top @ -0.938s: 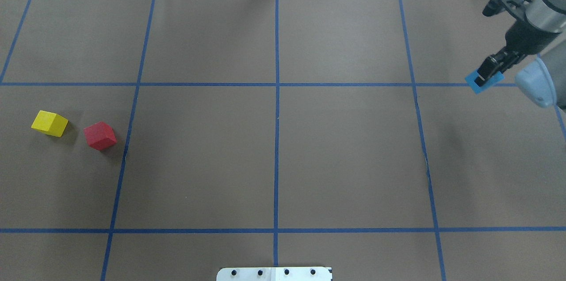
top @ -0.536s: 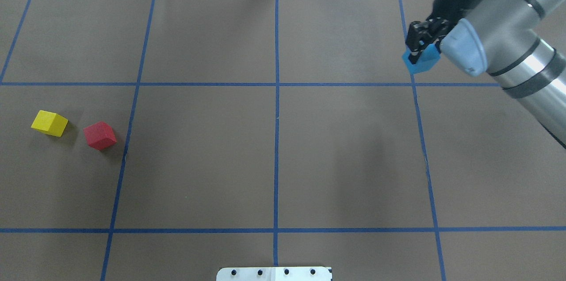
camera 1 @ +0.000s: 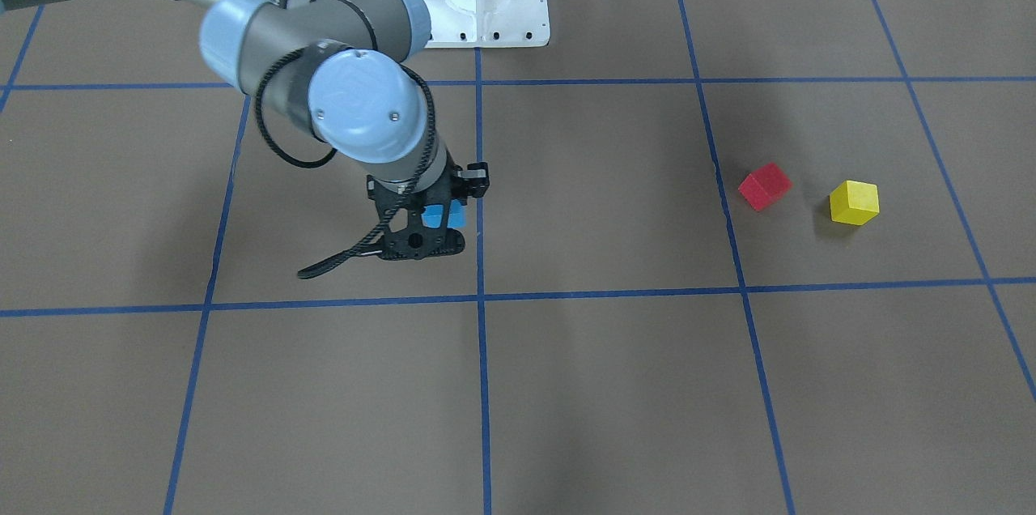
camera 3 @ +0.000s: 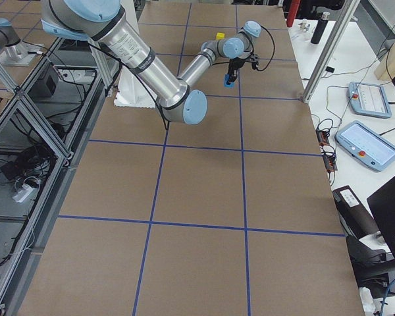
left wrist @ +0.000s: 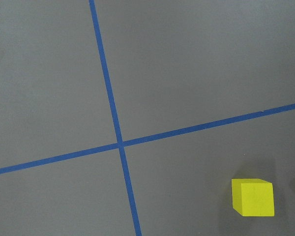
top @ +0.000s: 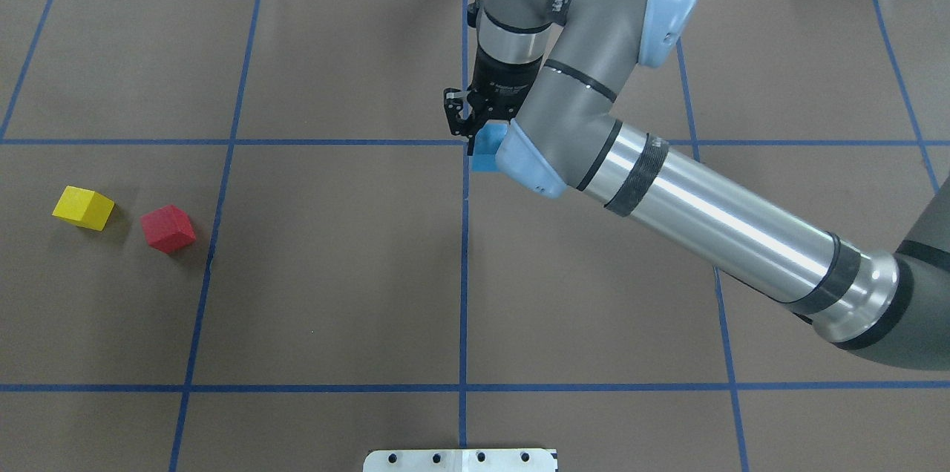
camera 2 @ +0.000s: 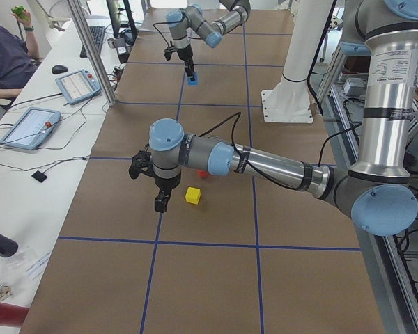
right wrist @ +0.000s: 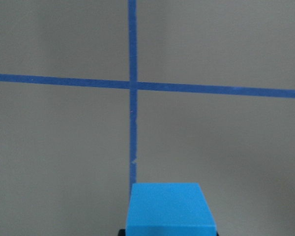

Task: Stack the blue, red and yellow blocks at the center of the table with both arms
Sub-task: 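Carry the blue cube with the right gripper to the table center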

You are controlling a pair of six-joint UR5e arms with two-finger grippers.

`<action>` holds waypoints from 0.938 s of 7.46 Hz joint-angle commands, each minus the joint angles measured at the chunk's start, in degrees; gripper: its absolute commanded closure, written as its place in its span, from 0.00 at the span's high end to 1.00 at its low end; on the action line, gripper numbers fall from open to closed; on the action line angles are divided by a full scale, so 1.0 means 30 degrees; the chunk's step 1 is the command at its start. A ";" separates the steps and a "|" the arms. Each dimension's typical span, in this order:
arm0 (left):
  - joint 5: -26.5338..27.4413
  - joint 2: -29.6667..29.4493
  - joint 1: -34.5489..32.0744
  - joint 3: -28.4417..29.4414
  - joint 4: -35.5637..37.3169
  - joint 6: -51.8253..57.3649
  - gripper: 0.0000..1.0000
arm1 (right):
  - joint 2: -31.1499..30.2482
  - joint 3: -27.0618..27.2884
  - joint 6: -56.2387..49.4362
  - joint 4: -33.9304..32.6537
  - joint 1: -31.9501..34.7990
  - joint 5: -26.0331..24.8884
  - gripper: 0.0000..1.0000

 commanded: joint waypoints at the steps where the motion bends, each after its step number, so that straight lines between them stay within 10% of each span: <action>1: -0.0001 0.0025 0.0030 0.0018 0.0004 -0.0004 1.00 | 0.0134 -0.1522 0.1302 0.1416 -0.1021 -0.0357 0.00; 7: -0.0001 -0.0004 0.0059 0.0222 -0.0025 0.0025 1.00 | 0.0045 -0.2578 0.1302 0.2910 -0.1726 -0.1324 0.00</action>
